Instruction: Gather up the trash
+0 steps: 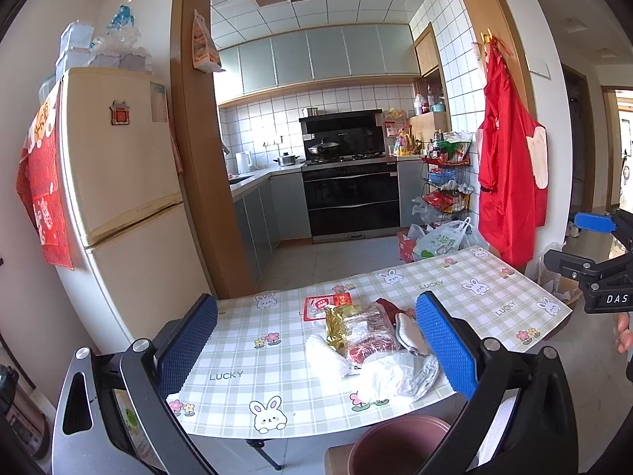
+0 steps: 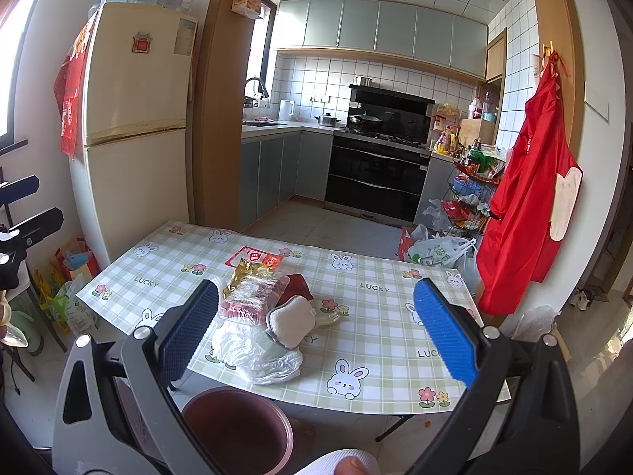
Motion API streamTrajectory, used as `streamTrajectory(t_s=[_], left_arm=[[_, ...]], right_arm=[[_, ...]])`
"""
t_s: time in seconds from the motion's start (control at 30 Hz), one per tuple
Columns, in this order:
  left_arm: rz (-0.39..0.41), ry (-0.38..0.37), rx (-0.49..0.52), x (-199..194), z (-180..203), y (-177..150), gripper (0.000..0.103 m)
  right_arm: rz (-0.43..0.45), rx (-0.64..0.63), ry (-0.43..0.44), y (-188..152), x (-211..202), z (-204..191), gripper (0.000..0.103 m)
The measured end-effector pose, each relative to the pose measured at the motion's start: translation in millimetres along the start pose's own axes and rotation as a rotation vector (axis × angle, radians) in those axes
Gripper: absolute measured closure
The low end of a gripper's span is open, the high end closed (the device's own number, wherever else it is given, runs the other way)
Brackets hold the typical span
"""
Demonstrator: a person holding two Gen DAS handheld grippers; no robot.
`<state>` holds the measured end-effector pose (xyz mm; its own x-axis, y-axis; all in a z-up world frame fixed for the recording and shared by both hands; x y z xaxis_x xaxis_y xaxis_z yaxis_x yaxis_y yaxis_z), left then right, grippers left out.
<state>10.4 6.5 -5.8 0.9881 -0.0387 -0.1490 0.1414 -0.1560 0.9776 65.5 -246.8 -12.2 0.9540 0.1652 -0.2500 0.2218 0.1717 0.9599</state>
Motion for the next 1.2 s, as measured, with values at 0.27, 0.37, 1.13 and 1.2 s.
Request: streamTrajectory(t_s=[0.27,0.37,1.13,1.2], left_arm=[[-0.001,0.001,0.001,0.2,-0.2,-0.1,0.005],[-0.002,0.001,0.001,0.4,-0.6,-0.7,0.005],[-0.006,0.002,-0.001,0.2,-0.3,0.3,0.005],[-0.012,0.004,-0.008,1.9,-1.1,0.1,0.005]], right_arm=[[-0.004,0.012,-0.009,1.6,-0.1,1.3,0.006],[-0.005,0.014,-0.01,2.0,-0.2,2.1,0.006],[-0.005,0.015,-0.009,1.1,-0.4,2.9,0.006],[-0.007,0.016,-0.009,-0.4,-0.6,2.9,0.006]])
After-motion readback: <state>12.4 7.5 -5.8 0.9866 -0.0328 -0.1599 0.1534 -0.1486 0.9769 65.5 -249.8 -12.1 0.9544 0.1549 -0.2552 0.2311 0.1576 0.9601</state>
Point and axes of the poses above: each gripper's, at about its wrist camera, not at the fingertips, and x roughly the way its jaws point, z to its right, y to its top, the point moved 1 cm from there along x, roughly the way its jaws point, and after that the axes turned 9 degrees about z, right-handed, at the moved point
